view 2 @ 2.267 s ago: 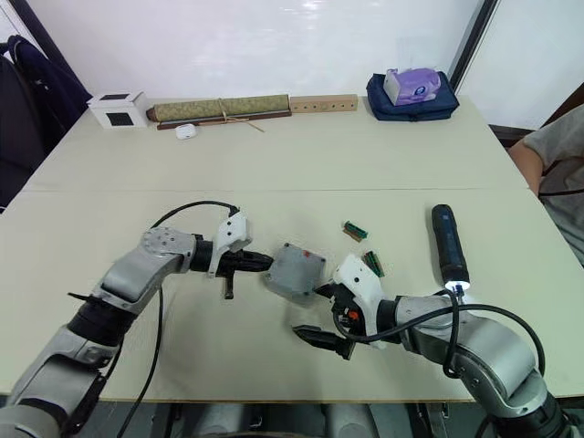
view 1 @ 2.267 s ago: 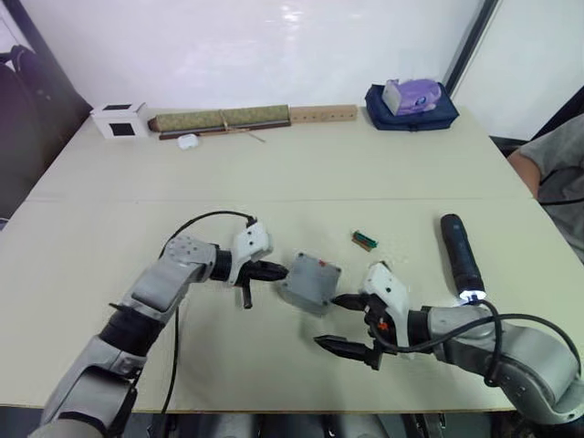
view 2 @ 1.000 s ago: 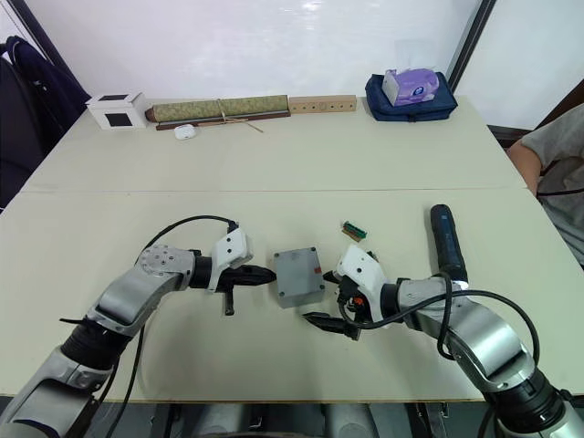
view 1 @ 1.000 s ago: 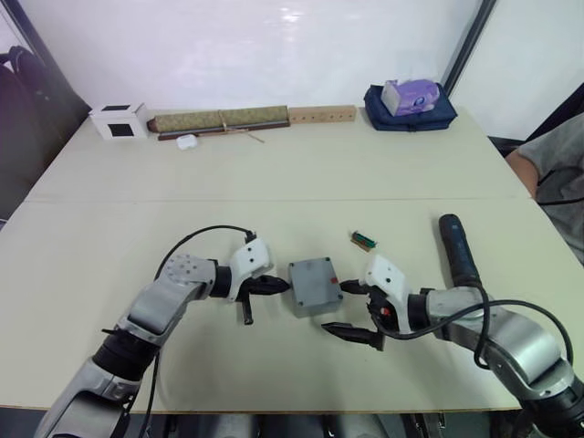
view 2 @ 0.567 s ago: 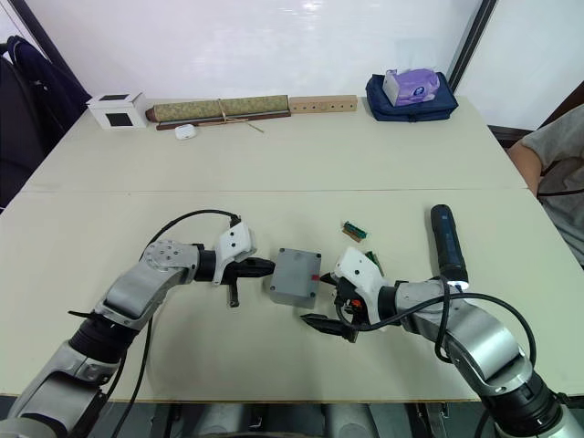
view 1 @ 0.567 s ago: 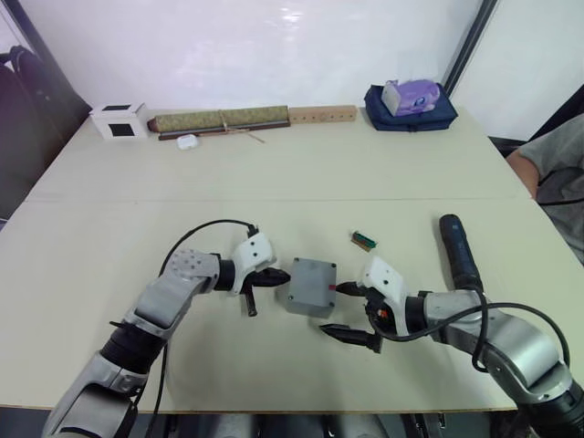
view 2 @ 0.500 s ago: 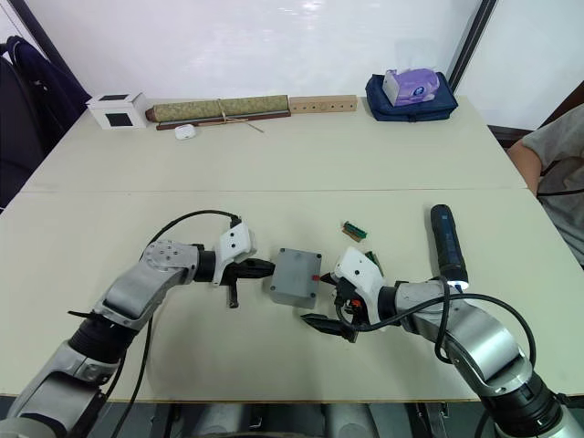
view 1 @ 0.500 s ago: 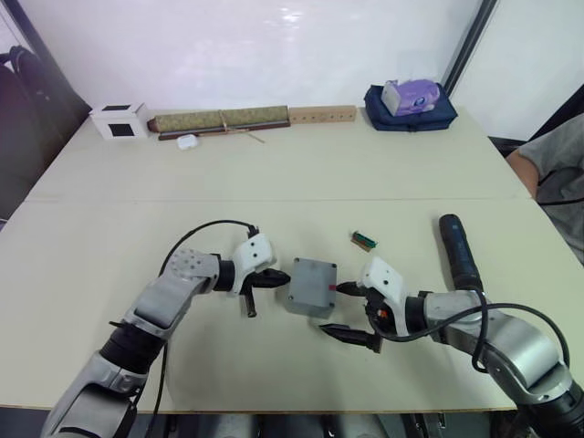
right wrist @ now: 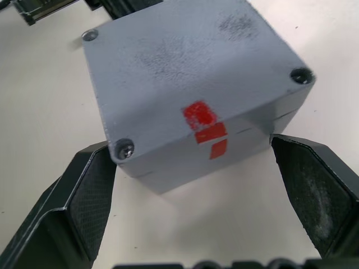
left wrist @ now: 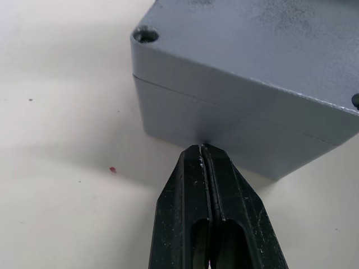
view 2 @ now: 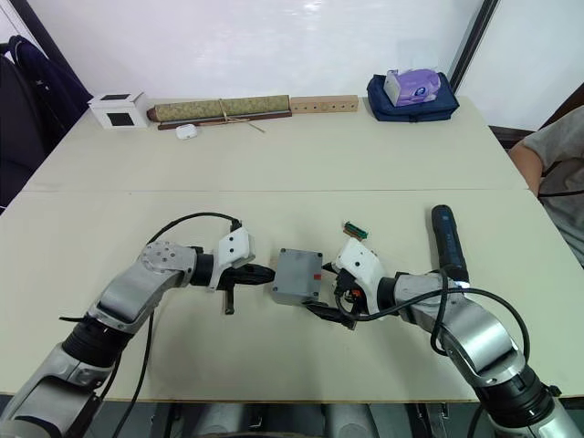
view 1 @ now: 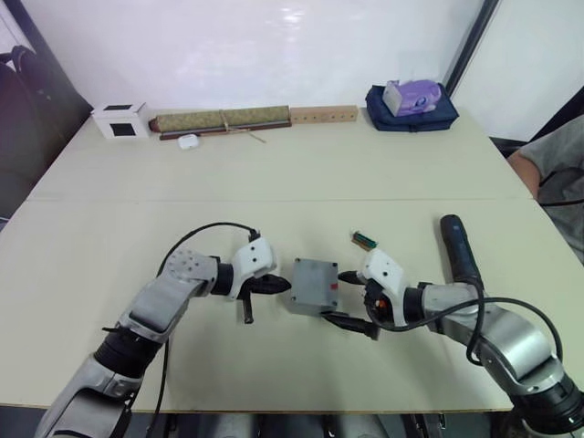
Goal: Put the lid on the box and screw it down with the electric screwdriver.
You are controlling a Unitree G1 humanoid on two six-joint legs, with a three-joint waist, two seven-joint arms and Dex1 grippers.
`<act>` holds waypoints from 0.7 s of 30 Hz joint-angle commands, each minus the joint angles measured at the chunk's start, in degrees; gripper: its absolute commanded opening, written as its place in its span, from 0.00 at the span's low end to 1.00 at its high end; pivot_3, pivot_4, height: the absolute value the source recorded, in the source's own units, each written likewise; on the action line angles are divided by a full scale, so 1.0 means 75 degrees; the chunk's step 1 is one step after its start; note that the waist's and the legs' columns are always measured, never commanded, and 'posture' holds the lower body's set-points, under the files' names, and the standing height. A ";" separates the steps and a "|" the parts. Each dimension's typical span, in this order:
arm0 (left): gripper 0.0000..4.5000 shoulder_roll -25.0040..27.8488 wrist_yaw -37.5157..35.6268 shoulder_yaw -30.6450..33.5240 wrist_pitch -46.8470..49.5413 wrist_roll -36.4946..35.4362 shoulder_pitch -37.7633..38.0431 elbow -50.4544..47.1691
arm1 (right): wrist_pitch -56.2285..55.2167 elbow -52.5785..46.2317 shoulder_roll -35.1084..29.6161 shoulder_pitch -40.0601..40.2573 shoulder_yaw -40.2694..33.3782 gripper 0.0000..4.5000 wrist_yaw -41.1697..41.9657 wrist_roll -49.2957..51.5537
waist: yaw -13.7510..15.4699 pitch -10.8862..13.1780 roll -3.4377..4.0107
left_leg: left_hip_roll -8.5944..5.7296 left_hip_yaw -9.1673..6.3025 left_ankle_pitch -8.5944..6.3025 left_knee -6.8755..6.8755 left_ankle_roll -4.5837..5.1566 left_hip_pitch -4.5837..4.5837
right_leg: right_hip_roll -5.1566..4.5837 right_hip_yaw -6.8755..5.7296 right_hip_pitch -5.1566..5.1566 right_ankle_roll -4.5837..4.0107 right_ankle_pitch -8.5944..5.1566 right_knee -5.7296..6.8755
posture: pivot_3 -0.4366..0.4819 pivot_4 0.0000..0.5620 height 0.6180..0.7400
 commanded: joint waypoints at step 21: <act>0.00 0.0679 -0.0510 0.1693 0.1539 -0.1977 -0.1440 -0.0216 | 0.0020 0.2004 0.0097 -0.1509 -0.2237 0.99 0.0011 0.0940 | -0.0029 -0.0002 -0.0006 | -0.0003 0.0019 0.0000 0.0004 0.0000 0.0001 | -0.0002 -0.0004 0.0005 0.0000 0.0000 0.0004 | 0.48 0.27 1.00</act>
